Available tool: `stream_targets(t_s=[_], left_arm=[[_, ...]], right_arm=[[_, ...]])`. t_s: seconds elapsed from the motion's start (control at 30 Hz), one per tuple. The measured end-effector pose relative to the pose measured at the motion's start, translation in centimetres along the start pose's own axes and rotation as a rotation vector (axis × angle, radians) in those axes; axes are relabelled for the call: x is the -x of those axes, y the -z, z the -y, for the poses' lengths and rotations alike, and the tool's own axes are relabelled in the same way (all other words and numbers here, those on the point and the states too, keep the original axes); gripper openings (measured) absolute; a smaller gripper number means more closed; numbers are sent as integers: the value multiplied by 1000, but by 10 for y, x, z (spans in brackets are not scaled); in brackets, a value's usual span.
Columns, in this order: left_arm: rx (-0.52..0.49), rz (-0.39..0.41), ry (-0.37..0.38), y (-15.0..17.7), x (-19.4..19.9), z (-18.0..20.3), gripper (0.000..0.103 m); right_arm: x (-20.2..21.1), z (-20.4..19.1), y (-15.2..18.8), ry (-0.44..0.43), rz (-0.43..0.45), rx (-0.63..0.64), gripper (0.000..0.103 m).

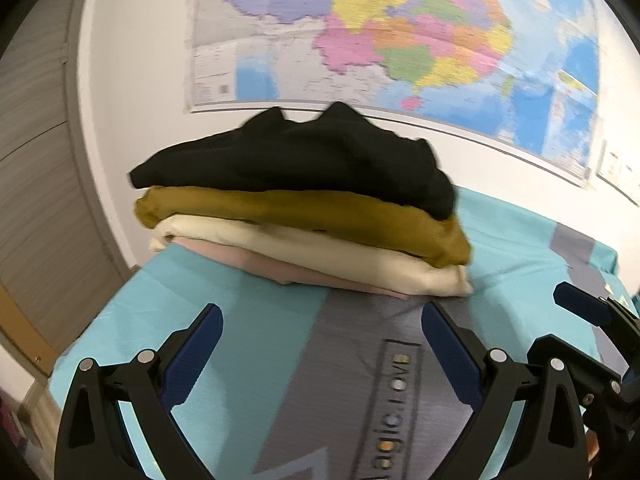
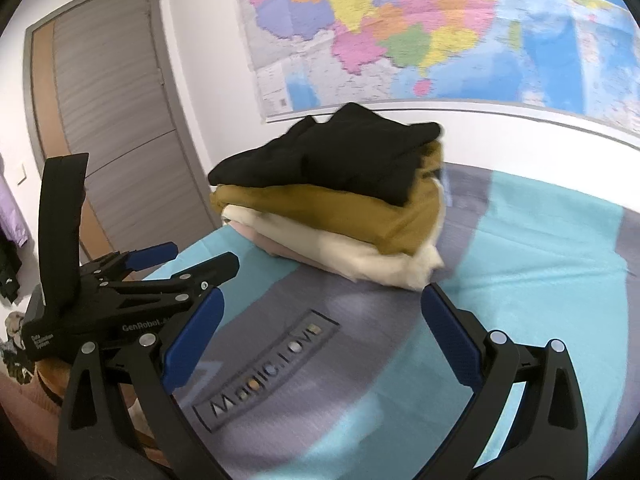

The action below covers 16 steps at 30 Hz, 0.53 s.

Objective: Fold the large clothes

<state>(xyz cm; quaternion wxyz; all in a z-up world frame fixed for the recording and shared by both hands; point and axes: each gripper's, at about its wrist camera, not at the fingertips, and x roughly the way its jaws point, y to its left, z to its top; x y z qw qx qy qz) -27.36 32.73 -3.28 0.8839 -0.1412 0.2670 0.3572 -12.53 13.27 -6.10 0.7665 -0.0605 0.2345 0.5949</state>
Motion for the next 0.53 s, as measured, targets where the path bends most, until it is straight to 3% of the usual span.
stream_targets(t_s=[0.2, 0.37, 0.53], left_arm=[[-99, -54, 179, 11, -7, 59, 96], [-193, -144, 221, 27, -23, 114, 96], [-198, -215, 222, 38, -43, 146, 96]], right_arm=[[35, 48, 27, 166, -43, -80, 97], [66, 92, 51, 311, -64, -174, 97], [80, 123, 71, 487, -127, -209, 97]])
